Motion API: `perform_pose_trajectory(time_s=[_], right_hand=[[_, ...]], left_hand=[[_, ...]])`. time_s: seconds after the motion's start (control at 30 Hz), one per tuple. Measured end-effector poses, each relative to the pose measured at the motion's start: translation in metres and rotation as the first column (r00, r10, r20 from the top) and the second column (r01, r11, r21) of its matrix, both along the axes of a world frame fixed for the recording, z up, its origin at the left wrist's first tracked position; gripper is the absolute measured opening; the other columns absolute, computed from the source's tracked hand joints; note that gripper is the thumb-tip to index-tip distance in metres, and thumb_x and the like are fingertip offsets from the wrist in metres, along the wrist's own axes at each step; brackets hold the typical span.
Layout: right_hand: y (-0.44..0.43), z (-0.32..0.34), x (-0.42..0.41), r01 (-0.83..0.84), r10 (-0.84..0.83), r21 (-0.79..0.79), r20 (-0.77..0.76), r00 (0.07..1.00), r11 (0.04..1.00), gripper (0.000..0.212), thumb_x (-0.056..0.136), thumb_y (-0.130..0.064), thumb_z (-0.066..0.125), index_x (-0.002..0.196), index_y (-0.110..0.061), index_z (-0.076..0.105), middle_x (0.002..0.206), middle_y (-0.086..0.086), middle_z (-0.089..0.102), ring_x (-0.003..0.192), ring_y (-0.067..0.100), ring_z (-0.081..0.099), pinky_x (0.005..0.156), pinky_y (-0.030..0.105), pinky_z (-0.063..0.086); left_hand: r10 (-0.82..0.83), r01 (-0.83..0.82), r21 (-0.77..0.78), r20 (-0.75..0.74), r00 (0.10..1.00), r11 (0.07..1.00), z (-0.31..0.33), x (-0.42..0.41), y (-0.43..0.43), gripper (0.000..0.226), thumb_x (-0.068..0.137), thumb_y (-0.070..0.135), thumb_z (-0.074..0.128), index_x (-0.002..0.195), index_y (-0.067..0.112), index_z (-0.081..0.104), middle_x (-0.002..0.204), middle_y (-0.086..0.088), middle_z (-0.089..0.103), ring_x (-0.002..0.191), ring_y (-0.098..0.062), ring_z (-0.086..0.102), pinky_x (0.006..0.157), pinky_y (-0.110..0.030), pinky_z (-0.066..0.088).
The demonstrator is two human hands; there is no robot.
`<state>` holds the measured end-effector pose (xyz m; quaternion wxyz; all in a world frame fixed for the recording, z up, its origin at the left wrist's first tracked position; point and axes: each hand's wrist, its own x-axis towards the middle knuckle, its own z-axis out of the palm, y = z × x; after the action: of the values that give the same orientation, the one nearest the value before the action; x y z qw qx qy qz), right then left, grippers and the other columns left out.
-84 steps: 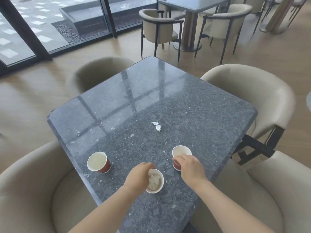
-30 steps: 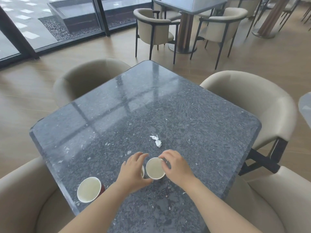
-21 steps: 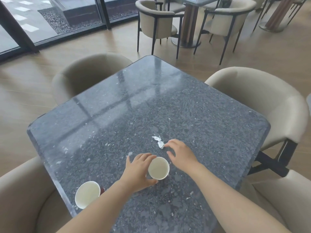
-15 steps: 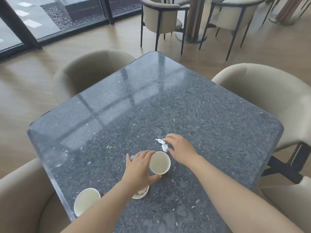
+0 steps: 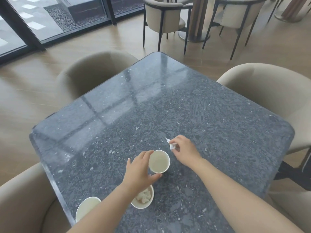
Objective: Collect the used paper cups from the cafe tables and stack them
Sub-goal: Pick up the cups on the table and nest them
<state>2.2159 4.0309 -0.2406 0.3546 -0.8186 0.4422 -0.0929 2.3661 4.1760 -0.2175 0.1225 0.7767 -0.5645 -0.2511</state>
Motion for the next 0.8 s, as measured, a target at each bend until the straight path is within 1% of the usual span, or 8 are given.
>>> perform_pose_trajectory(time_s=[0.1,0.17,0.23,0.33,0.4,0.57,0.7,0.8], right_hand=[[0.018,0.024,0.0,-0.01,0.018,-0.058,0.132,0.991,0.998,0.022,0.083,-0.013,0.061,0.103,-0.02,0.063,0.104,-0.004,0.057,0.084,0.013,0.059,0.077,0.032,0.052],[0.035,0.035,0.0,-0.065,0.078,-0.087,0.158,0.984,0.994,0.024,0.082,-0.016,0.062,0.105,-0.023,0.062,0.104,-0.007,0.057,0.082,0.009,0.057,0.075,0.028,0.05],[0.051,0.042,0.001,-0.121,0.135,-0.099,0.14,0.981,0.988,0.027,0.082,-0.019,0.061,0.108,-0.025,0.059,0.107,-0.008,0.056,0.082,0.005,0.052,0.076,0.023,0.045],[0.067,0.044,0.001,-0.191,0.197,-0.076,0.078,0.977,0.979,0.032,0.083,-0.02,0.06,0.115,-0.023,0.056,0.117,-0.005,0.055,0.1,0.011,0.052,0.087,0.023,0.042],[0.073,0.044,-0.001,-0.198,0.2,-0.073,0.026,0.979,0.977,0.033,0.084,-0.019,0.06,0.117,-0.021,0.055,0.12,-0.003,0.054,0.108,0.016,0.051,0.09,0.025,0.039],[0.08,0.045,-0.007,-0.219,0.21,-0.099,-0.095,0.973,0.971,0.034,0.087,-0.016,0.055,0.12,-0.018,0.055,0.125,0.001,0.054,0.115,0.021,0.048,0.096,0.03,0.04],[0.085,0.042,-0.009,-0.343,0.3,-0.12,-0.276,0.913,0.932,0.035,0.088,-0.013,0.05,0.123,-0.017,0.051,0.127,0.0,0.05,0.121,0.02,0.041,0.094,0.034,0.043],[0.088,0.038,-0.002,-0.365,0.315,-0.112,-0.316,0.895,0.924,0.038,0.087,-0.008,0.048,0.124,-0.017,0.051,0.127,0.0,0.049,0.122,0.021,0.041,0.096,0.036,0.044]], left_hand=[[-0.021,0.021,0.0,-0.008,1.0,1.0,0.001,-0.002,0.005,0.083,0.073,0.055,0.065,0.141,0.03,0.024,0.143,0.013,0.035,0.128,-0.012,0.039,0.108,-0.049,0.032],[-0.04,0.04,-0.005,-0.02,0.999,0.999,0.003,-0.003,0.01,0.084,0.075,0.054,0.065,0.142,0.027,0.021,0.143,0.011,0.035,0.126,-0.012,0.041,0.102,-0.038,0.039],[-0.035,0.034,-0.007,-0.028,0.999,0.999,0.007,-0.003,0.017,0.081,0.078,0.052,0.063,0.142,0.026,0.021,0.143,0.009,0.035,0.126,-0.013,0.042,0.099,-0.034,0.042],[0.002,-0.002,0.012,-0.028,1.0,1.0,0.014,0.001,0.031,0.076,0.083,0.049,0.06,0.143,0.022,0.022,0.145,0.007,0.032,0.13,-0.014,0.038,0.102,-0.034,0.04],[0.024,-0.023,0.016,-0.018,1.0,1.0,0.019,0.007,0.043,0.071,0.085,0.047,0.057,0.143,0.022,0.024,0.145,0.006,0.033,0.13,-0.015,0.038,0.103,-0.034,0.039],[0.082,-0.083,0.044,0.035,0.996,0.996,0.029,0.028,0.076,0.063,0.088,0.045,0.054,0.141,0.023,0.028,0.143,0.007,0.036,0.129,-0.015,0.039,0.102,-0.034,0.039],[0.114,-0.121,0.078,0.091,0.989,0.99,0.032,0.04,0.103,0.064,0.089,0.047,0.052,0.142,0.023,0.026,0.144,0.006,0.034,0.129,-0.015,0.039,0.101,-0.032,0.04],[0.138,-0.15,0.087,0.133,0.981,0.985,0.03,0.048,0.121,0.063,0.088,0.047,0.051,0.142,0.023,0.027,0.143,0.005,0.035,0.128,-0.016,0.039,0.1,-0.03,0.041]])
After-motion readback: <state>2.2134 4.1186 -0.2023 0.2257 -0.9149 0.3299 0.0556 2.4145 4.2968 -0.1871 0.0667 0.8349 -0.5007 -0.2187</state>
